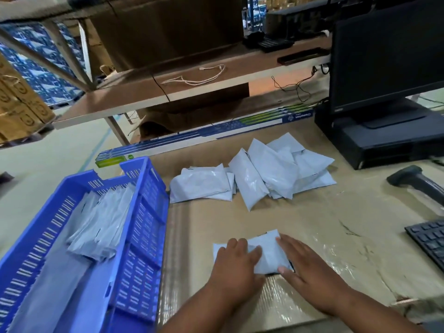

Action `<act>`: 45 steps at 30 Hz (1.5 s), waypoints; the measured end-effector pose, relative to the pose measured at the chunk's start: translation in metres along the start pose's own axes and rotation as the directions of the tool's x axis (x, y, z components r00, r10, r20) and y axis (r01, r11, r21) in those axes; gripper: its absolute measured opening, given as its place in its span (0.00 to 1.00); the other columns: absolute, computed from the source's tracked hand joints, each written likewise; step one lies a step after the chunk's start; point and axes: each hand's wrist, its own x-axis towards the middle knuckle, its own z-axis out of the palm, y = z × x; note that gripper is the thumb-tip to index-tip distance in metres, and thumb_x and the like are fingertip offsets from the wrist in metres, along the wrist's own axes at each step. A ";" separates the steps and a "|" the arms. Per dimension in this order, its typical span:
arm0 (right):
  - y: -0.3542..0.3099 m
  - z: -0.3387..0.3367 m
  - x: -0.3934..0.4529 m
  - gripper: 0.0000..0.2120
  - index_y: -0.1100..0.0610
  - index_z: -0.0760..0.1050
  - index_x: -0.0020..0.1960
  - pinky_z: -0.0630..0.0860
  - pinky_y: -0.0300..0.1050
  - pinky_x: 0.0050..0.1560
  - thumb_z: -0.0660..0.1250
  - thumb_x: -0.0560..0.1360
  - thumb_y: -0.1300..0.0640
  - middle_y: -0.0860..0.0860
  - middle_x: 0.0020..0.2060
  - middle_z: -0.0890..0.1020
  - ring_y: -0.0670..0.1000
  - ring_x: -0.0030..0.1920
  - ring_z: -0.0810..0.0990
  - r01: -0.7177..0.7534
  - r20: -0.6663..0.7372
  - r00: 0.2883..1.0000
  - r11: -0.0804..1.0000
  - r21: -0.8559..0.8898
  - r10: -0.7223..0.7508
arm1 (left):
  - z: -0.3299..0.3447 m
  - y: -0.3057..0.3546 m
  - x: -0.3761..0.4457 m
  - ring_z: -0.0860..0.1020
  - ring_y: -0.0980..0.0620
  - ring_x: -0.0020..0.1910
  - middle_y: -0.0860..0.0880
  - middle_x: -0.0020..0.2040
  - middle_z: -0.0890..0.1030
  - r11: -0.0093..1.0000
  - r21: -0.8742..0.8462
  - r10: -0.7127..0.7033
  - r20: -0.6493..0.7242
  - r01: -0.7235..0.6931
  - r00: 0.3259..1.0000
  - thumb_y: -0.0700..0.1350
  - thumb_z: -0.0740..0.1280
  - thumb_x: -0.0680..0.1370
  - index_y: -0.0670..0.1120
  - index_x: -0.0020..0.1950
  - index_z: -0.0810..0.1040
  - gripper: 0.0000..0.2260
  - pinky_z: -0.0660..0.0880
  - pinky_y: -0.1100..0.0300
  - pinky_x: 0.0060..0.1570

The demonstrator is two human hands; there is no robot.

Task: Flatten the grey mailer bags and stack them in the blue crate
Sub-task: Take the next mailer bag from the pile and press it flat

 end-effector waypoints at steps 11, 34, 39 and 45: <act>0.017 -0.018 -0.033 0.30 0.48 0.59 0.85 0.56 0.51 0.82 0.54 0.86 0.38 0.47 0.85 0.54 0.49 0.84 0.55 -0.031 -0.074 0.997 0.992 -0.125 0.021 | 0.008 0.058 -0.013 0.70 0.40 0.70 0.46 0.72 0.74 0.991 -0.034 0.113 -0.270 -0.126 0.956 0.64 0.64 0.78 0.55 0.66 0.78 0.21 0.69 0.42 0.60; -0.088 0.039 0.045 0.29 0.59 0.69 0.79 0.50 0.63 0.80 0.57 0.80 0.50 0.58 0.78 0.72 0.58 0.80 0.67 0.207 0.103 0.978 0.895 -0.395 -0.180 | 0.072 -0.025 -0.037 0.52 0.50 0.86 0.48 0.86 0.57 0.992 -0.115 -0.078 -0.221 0.054 0.972 0.53 0.54 0.86 0.46 0.86 0.57 0.29 0.59 0.42 0.81; -0.085 0.038 0.048 0.32 0.57 0.57 0.85 0.48 0.62 0.83 0.51 0.84 0.47 0.56 0.85 0.58 0.54 0.85 0.52 0.191 0.146 0.979 0.898 -0.397 -0.144 | 0.074 -0.025 -0.035 0.53 0.47 0.85 0.46 0.85 0.59 0.990 -0.108 -0.117 -0.217 0.095 0.969 0.54 0.55 0.85 0.44 0.85 0.61 0.29 0.58 0.40 0.80; -0.081 0.043 0.055 0.33 0.55 0.54 0.86 0.47 0.60 0.83 0.51 0.83 0.48 0.53 0.86 0.51 0.51 0.86 0.45 0.153 0.176 0.980 0.907 -0.392 -0.089 | 0.076 -0.019 -0.031 0.52 0.47 0.86 0.45 0.86 0.57 0.977 -0.151 -0.180 -0.209 0.150 0.961 0.55 0.54 0.83 0.44 0.86 0.59 0.32 0.56 0.39 0.81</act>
